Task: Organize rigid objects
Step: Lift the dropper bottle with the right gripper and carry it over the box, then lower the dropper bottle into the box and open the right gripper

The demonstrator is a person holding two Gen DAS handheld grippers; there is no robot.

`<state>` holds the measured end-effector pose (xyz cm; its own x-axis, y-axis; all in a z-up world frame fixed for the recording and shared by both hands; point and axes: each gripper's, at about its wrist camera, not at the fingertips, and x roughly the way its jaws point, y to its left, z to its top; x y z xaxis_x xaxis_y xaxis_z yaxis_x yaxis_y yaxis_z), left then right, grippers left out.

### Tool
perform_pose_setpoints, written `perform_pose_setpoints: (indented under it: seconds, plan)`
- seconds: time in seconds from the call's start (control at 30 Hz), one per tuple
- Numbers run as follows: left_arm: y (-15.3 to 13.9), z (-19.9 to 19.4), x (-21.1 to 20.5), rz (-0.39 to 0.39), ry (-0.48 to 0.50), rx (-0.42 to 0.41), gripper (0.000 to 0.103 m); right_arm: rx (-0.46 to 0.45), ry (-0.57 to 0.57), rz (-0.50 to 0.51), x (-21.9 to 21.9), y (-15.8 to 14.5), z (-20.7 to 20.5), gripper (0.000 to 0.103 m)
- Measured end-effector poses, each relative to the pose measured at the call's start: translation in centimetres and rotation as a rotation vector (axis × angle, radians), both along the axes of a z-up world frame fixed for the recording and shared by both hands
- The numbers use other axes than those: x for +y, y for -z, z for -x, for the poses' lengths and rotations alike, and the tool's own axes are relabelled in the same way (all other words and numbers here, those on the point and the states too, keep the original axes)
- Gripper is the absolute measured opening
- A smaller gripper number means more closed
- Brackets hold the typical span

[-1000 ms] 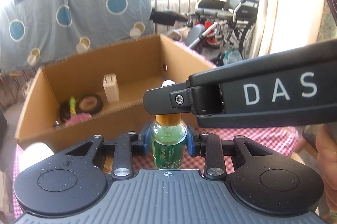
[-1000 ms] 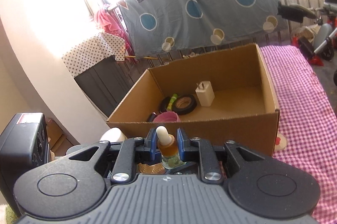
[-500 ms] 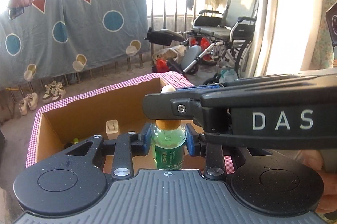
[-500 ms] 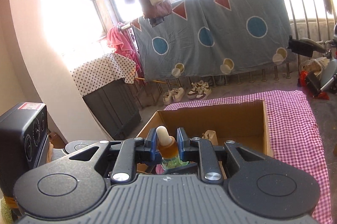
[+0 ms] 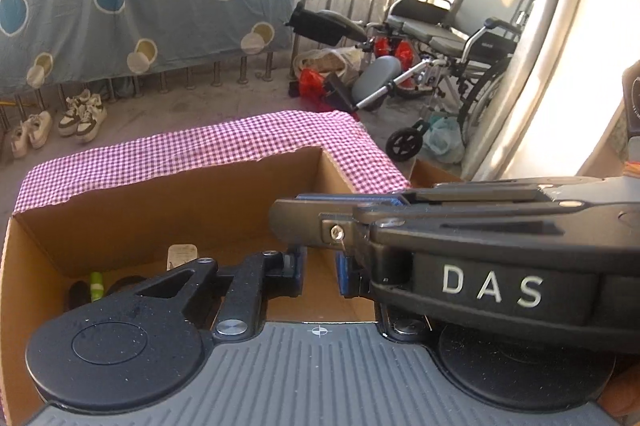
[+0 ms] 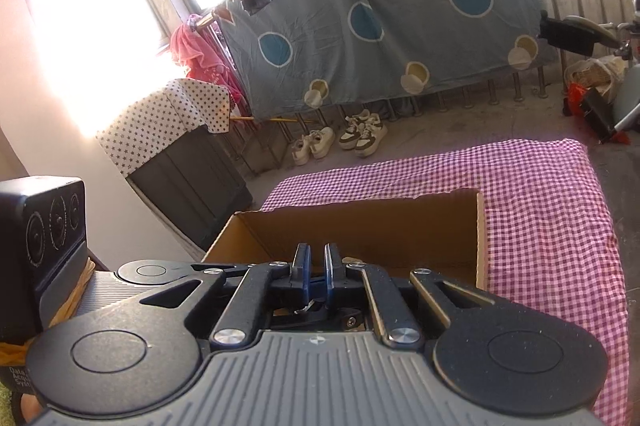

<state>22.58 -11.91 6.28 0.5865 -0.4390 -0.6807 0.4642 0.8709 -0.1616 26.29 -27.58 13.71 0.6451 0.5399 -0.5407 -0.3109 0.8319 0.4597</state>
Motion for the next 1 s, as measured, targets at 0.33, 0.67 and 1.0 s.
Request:
perform_pose_setpoints:
  seconds: [0.33,0.67,1.0]
  plan:
    - [0.1,0.3,0.9,-0.033,-0.012,0.03,0.02,-0.008,0.02,-0.057,-2.7,-0.4,0.5,0.008]
    - [-3.0,3.2,3.4,-0.046,-0.058,-0.034,0.075,0.023,-0.039,-0.034,-1.6,-1.9,2.8,0.011]
    - [-4.6,6.9,9.6,-0.02,-0.207,-0.085,0.101,0.131,-0.179,0.185,5.6,-0.5,1.1,0.026]
